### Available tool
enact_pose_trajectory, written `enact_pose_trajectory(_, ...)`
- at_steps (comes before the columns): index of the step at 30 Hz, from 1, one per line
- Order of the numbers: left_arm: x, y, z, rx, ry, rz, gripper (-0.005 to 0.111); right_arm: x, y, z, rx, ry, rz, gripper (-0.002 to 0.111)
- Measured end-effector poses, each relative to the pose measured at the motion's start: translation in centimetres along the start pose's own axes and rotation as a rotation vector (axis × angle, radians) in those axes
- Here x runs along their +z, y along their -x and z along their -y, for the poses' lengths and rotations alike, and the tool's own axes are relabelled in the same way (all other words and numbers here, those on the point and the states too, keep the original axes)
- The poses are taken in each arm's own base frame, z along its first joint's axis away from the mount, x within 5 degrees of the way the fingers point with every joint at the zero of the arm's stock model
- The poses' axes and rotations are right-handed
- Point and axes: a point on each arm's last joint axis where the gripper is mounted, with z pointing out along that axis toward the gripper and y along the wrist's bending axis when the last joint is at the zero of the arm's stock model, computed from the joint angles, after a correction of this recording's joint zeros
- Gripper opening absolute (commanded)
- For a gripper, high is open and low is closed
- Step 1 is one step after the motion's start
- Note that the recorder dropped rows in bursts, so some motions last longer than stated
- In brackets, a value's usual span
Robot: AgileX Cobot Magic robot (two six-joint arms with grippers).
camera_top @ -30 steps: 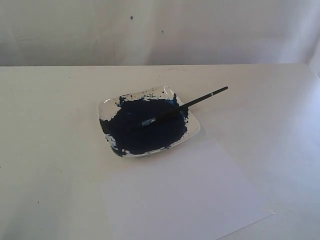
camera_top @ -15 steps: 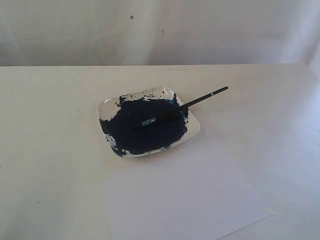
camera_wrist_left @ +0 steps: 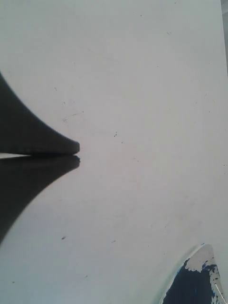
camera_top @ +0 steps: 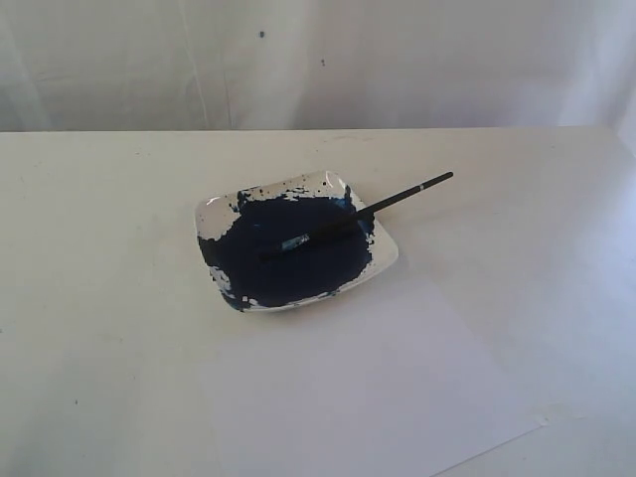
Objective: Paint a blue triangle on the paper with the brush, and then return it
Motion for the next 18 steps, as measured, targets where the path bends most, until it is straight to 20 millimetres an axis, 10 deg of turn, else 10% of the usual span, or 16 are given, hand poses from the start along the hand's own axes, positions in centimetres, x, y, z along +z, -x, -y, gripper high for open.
enact_pose_trajectory(18, 0.0, 0.0, 0.0, 0.0, 0.0, 0.0, 0.0, 14.1, 1.0, 0.7, 0.453, -0.107, -0.343, 0.0)
